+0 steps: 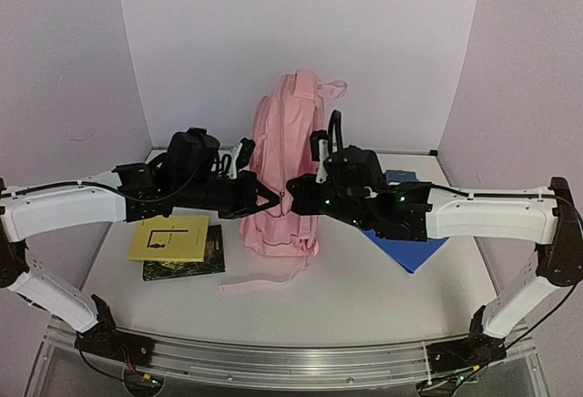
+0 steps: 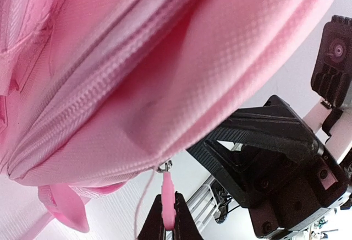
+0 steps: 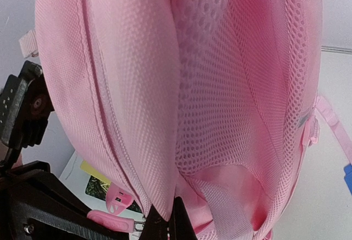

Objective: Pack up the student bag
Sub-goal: Unzip the student bag at the center of the board.

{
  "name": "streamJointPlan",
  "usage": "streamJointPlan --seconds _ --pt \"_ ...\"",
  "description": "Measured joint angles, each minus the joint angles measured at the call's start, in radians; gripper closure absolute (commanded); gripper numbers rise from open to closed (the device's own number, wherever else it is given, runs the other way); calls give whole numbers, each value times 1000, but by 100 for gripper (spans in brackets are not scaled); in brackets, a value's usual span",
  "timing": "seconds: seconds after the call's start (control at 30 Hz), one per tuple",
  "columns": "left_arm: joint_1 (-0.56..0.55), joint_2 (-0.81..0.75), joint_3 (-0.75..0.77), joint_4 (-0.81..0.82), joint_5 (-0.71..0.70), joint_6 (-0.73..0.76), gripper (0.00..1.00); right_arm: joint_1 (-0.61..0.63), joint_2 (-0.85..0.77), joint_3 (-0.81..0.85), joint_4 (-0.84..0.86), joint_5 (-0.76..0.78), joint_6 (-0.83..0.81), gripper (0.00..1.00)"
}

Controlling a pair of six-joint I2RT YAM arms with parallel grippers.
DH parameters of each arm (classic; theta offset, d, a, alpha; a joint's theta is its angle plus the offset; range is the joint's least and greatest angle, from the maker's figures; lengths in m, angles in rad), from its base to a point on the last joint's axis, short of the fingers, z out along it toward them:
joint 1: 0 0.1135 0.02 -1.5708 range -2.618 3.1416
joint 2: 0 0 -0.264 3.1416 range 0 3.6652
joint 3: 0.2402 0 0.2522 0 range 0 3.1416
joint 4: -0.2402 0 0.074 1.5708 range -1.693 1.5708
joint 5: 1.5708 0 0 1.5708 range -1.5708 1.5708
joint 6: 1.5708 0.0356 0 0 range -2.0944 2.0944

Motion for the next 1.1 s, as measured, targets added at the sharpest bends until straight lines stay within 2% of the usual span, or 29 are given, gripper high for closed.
streamJointPlan --seconds 0.13,0.27,0.43,0.63,1.1 --pt "25 9 67 -77 17 17 100 0 0 -8 20 -22 -18 100" --pt "54 66 210 -160 34 47 100 -2 -7 -14 39 -27 -37 100" --pt "85 111 386 -159 54 82 100 0 -28 -49 30 -27 -46 100" --pt "127 135 490 -173 85 111 100 3 -59 -78 29 -33 -56 100" --pt "259 360 830 -251 192 194 100 29 -118 -129 24 -83 -128 100"
